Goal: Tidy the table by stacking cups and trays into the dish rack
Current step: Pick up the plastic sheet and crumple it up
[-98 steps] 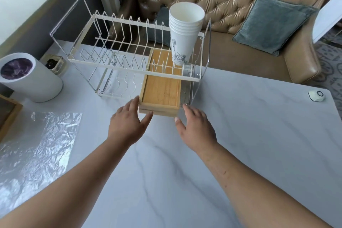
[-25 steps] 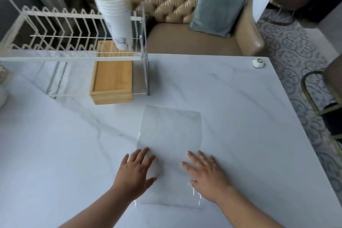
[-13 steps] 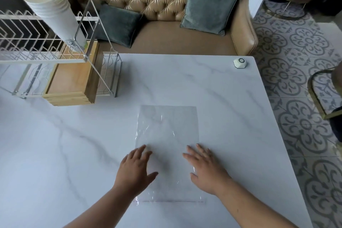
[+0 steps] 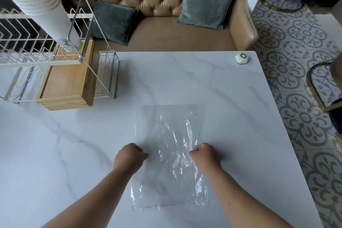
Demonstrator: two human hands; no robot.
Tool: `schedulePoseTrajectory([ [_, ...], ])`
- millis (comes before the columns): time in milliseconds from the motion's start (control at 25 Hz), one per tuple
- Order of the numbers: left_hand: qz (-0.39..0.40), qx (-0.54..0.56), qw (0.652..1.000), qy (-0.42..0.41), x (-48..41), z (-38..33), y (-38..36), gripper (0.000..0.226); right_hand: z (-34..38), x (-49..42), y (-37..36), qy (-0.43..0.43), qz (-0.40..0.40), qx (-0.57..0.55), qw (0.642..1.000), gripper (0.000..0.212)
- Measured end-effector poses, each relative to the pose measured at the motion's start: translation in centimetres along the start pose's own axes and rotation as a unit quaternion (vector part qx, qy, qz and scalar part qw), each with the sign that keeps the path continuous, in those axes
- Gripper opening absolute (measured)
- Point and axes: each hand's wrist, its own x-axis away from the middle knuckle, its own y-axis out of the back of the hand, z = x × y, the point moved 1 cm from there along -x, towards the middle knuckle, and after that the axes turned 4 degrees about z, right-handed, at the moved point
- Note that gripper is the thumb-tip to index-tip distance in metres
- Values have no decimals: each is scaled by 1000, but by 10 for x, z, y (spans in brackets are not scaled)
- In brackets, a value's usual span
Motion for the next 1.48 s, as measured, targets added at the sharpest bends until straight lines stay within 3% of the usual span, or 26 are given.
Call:
schedulePoseTrajectory([
  [160, 44, 199, 977, -60, 13, 5, 36, 14, 8, 9, 22, -17, 26, -210, 977, 18],
  [240, 93, 299, 947, -73, 21, 7, 63, 13, 22, 18, 37, 4, 49, -275, 960, 21],
  [320, 105, 325, 934, -101, 27, 10, 91, 14, 43, 32, 55, 48, 61, -304, 949, 30],
  [680, 17, 320, 917, -239, 45, -5, 193, 13, 113, 103, 103, 195, 46, -342, 918, 57],
  [960, -26, 292, 913, -283, 47, -4, 218, 13, 133, 132, 110, 246, -16, -294, 923, 78],
  [1360, -35, 275, 907, -318, 46, 2, 216, 15, 124, 153, 98, 244, -52, -310, 918, 70],
  [1480, 6, 302, 890, -343, 54, -2, 211, 16, 116, 159, 98, 232, -58, -312, 920, 37],
])
